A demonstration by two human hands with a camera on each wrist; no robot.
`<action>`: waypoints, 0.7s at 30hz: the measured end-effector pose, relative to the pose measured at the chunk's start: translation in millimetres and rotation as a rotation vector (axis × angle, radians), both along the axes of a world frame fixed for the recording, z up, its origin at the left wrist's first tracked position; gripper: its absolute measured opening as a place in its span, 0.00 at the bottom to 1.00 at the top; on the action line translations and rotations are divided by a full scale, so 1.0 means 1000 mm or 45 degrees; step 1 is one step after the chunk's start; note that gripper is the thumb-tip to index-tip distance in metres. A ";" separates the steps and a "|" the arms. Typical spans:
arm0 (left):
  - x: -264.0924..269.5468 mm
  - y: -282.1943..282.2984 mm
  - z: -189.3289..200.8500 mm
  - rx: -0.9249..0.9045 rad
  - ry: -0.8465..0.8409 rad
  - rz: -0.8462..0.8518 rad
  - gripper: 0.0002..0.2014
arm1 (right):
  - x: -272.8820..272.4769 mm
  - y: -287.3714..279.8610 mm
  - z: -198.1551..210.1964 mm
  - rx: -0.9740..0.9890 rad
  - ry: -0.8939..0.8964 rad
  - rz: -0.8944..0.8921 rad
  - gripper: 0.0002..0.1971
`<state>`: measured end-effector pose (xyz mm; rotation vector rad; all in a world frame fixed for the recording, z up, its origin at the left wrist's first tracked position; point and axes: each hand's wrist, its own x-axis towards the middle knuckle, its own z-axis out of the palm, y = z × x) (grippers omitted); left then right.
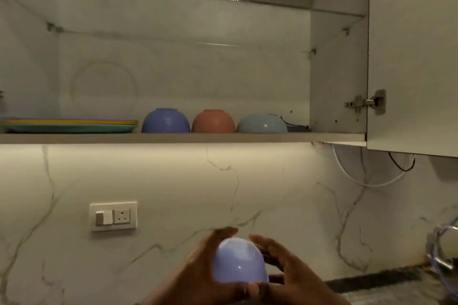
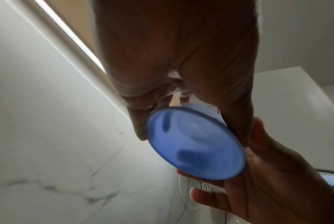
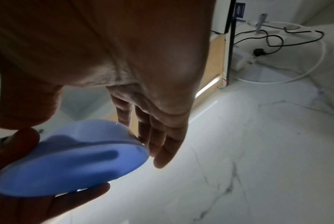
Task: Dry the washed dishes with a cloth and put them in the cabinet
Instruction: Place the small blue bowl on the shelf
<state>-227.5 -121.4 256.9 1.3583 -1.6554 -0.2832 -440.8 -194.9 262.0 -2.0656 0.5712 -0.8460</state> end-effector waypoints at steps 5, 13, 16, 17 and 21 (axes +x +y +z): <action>0.010 0.013 0.071 -0.079 0.073 -0.150 0.42 | 0.006 0.004 0.056 -0.195 -0.078 0.047 0.48; 0.021 0.021 0.156 -0.332 0.131 -0.114 0.40 | 0.019 0.012 0.136 -0.471 -0.247 0.075 0.41; 0.023 0.021 0.178 -0.423 0.090 -0.047 0.27 | 0.029 0.012 0.161 -0.542 -0.317 0.033 0.35; 0.025 0.021 0.184 -0.471 0.095 -0.014 0.22 | 0.032 0.011 0.168 -0.546 -0.368 0.017 0.33; 0.056 0.012 0.190 -0.565 -0.085 0.366 0.28 | 0.047 -0.007 0.196 -0.625 -0.388 -0.239 0.33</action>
